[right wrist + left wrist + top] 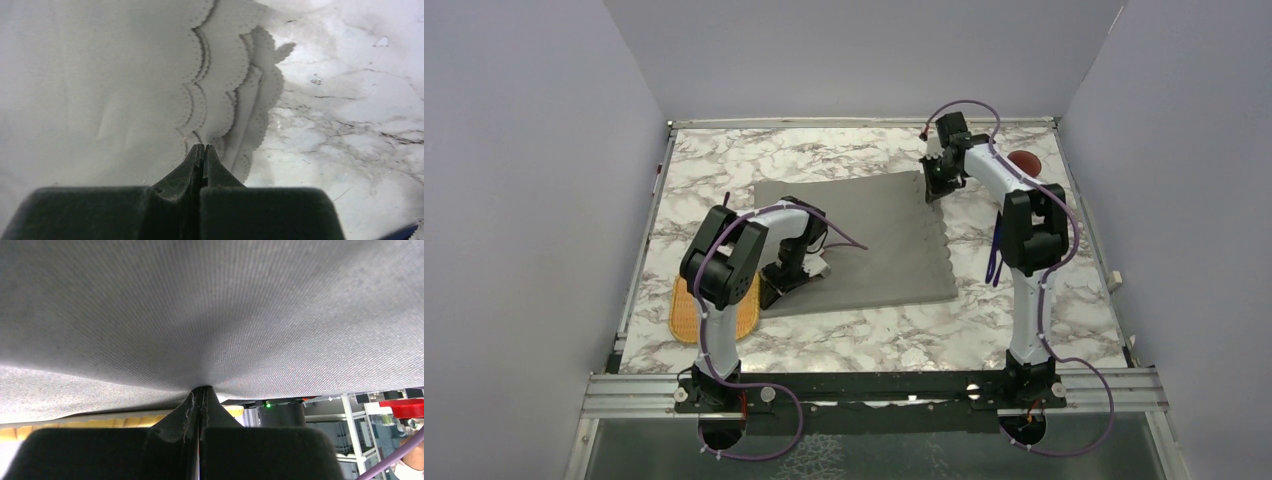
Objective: Set the dinner table for one person
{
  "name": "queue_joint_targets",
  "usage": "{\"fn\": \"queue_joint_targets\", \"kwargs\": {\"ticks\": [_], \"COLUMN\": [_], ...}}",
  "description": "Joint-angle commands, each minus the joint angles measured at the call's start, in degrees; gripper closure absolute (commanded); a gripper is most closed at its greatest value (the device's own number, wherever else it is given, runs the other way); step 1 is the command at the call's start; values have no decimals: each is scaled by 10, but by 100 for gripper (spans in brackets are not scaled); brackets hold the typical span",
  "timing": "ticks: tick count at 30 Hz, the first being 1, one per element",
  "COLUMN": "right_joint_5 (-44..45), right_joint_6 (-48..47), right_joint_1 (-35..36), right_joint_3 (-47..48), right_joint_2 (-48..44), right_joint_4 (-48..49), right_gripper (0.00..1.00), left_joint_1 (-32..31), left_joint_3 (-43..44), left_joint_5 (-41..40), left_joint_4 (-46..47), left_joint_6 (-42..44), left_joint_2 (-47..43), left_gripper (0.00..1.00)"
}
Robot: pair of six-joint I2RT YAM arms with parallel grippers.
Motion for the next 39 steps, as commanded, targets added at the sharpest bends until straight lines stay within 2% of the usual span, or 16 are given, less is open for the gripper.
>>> {"fn": "queue_joint_targets", "kwargs": {"ticks": [1,7,11,15,18,25,28,35,39], "right_joint_5": [-66,-134,-159,-225,-264,-286,-241,-47,41], "right_joint_6": [-1,-40,-51,-75,-77,-81,-76,-65,-45], "right_joint_1": [2,5,5,6,5,7,8,25,26], "right_joint_3": [0,9,44,93,99,132,114,9,17], "right_joint_2": [-40,-50,-13,41,57,109,105,70,96], "right_joint_4": [-8,-27,-56,-100,-94,-116,-93,21,27], "right_gripper": [99,99,99,99,99,99,99,99,99], "left_joint_1": [-2,-4,-6,-9,-9,-13,-15,-15,-16], "left_joint_3": [-3,19,36,55,63,66,64,74,83], "left_joint_5": [8,8,6,7,11,10,9,4,0], "left_joint_4": [46,50,50,52,58,61,61,61,58], "left_joint_6": [3,-7,-14,-21,-25,-30,-31,-34,-36], "left_joint_2": [25,27,29,31,32,44,42,42,42], "left_gripper": [100,100,100,100,100,100,100,100,100]}}
